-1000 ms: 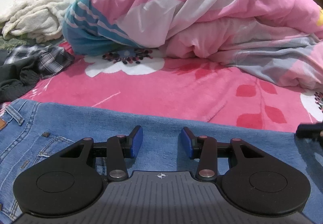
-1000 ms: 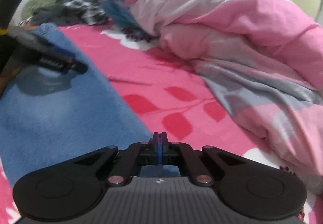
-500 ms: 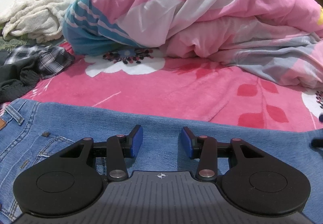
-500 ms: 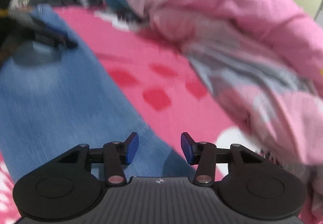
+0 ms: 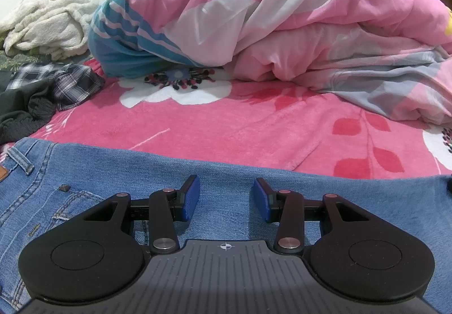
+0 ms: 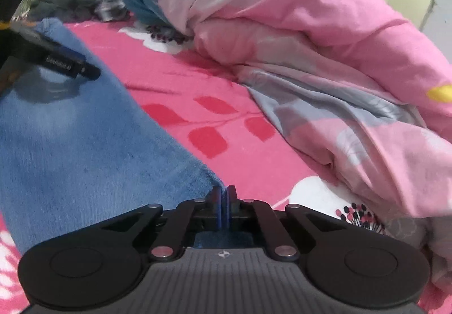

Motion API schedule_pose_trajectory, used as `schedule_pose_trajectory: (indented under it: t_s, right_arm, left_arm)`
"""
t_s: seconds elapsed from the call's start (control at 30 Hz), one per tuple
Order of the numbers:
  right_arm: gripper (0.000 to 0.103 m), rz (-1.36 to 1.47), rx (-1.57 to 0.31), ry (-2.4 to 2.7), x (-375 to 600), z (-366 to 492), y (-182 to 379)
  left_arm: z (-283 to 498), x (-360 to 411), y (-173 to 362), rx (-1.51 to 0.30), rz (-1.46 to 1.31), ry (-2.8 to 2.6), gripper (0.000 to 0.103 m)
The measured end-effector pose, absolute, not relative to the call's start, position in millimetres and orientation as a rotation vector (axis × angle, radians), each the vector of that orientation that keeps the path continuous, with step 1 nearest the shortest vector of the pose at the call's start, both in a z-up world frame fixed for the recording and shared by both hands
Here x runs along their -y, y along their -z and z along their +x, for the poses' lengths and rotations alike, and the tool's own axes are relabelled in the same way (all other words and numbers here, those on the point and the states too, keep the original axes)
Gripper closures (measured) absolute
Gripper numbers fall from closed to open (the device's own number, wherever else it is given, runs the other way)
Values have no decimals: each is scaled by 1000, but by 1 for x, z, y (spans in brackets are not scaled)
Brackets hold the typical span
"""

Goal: Fold clothes

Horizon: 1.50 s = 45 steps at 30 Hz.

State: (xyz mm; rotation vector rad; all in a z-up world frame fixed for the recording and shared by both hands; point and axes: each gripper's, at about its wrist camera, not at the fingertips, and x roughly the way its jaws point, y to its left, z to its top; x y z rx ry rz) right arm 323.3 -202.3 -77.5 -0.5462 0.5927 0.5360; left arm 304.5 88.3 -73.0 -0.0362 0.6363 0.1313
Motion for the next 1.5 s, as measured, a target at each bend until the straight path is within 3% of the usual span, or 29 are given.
schedule_pose_trajectory:
  t_s: [0.17, 0.3, 0.6, 0.87, 0.93, 1.03, 1.1, 1.5]
  right_arm:
    - [98, -515, -634, -501, 201, 335, 95]
    - [75, -319, -591, -381, 233, 321, 66]
    - [68, -102, -460, -72, 357, 193, 9]
    - [59, -295, -563, -32, 347, 111, 55]
    - [60, -404, -595, -15, 338, 110, 76]
    - [73, -516, -619, 48, 338, 119, 100]
    - [100, -461, -625, 52, 349, 123, 101]
    - [102, -373, -461, 268, 423, 193, 23]
  left_arm:
    - [304, -90, 70, -637, -45, -132, 61]
    - [296, -94, 57, -593, -98, -94, 61]
    - [291, -59, 55, -566, -73, 37, 61]
    - [301, -42, 79, -627, -7, 9, 61]
    - [301, -43, 79, -626, -8, 8, 61]
    - [300, -42, 80, -623, -6, 9, 61]
    - [300, -42, 80, -623, -7, 11, 61]
    - [302, -41, 79, -625, 0, 7, 61]
